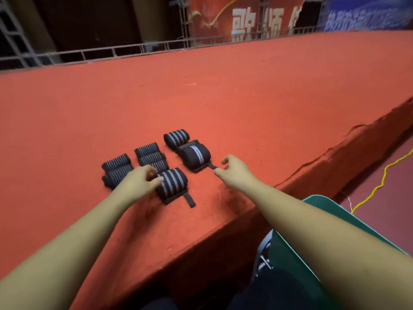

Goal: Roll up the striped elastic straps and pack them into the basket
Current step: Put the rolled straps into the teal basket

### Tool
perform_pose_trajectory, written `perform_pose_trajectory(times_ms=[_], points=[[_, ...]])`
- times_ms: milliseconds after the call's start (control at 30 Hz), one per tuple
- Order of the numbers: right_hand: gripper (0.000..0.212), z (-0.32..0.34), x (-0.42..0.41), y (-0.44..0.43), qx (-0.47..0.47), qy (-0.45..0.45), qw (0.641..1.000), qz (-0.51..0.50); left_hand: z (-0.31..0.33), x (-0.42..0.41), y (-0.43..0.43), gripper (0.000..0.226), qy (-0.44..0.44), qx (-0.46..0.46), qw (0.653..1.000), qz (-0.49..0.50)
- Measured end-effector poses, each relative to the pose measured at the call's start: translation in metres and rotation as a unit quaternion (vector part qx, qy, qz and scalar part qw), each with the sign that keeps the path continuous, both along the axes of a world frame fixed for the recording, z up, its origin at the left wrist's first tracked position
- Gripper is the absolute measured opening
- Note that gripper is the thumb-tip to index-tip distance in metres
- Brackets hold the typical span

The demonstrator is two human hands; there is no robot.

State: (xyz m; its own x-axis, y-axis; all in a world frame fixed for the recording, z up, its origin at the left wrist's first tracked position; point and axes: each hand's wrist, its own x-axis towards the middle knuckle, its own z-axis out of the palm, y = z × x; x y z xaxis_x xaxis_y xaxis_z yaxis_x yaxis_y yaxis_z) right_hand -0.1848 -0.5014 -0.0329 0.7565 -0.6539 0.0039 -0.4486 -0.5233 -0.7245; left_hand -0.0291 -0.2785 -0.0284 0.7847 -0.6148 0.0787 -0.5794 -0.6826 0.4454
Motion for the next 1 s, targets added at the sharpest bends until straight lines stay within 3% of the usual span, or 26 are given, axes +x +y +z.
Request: perform_pose_trajectory(times_ms=[133,333,400,500,700,833,933,1000], points=[[0.051,-0.005,0.055,-0.005,0.016,0.004,0.999,-0.039,-0.008,0.013,-0.015,0.049,-0.015,0.013,0.999,-0.035],[0.077,-0.020,0.112,-0.018,0.059,0.025,0.995,-0.073,-0.022,0.038,-0.028,0.073,0.010,0.113,0.991,-0.072],[0.071,-0.026,0.122,-0.021,0.080,0.030,0.994,-0.073,-0.022,0.039,-0.029,0.073,0.032,0.115,0.990,-0.080],[0.046,-0.026,0.127,-0.020,0.191,-0.014,0.979,-0.072,-0.018,0.034,-0.030,0.063,0.083,0.107,0.988,-0.080],[0.031,-0.020,0.128,-0.006,0.280,-0.035,0.959,-0.020,-0.018,0.028,-0.027,0.057,0.125,0.052,0.989,-0.058],[0.042,-0.025,0.117,0.000,0.291,-0.101,0.951,-0.011,-0.019,0.028,-0.012,0.054,0.178,-0.012,0.984,-0.010],[0.036,-0.015,0.090,-0.005,0.312,-0.147,0.938,-0.009,-0.020,0.027,0.002,0.073,0.259,-0.132,0.957,0.012],[0.037,-0.006,0.062,-0.015,0.330,-0.177,0.927,-0.009,-0.017,0.016,0.000,0.056,0.324,-0.232,0.917,-0.007]])
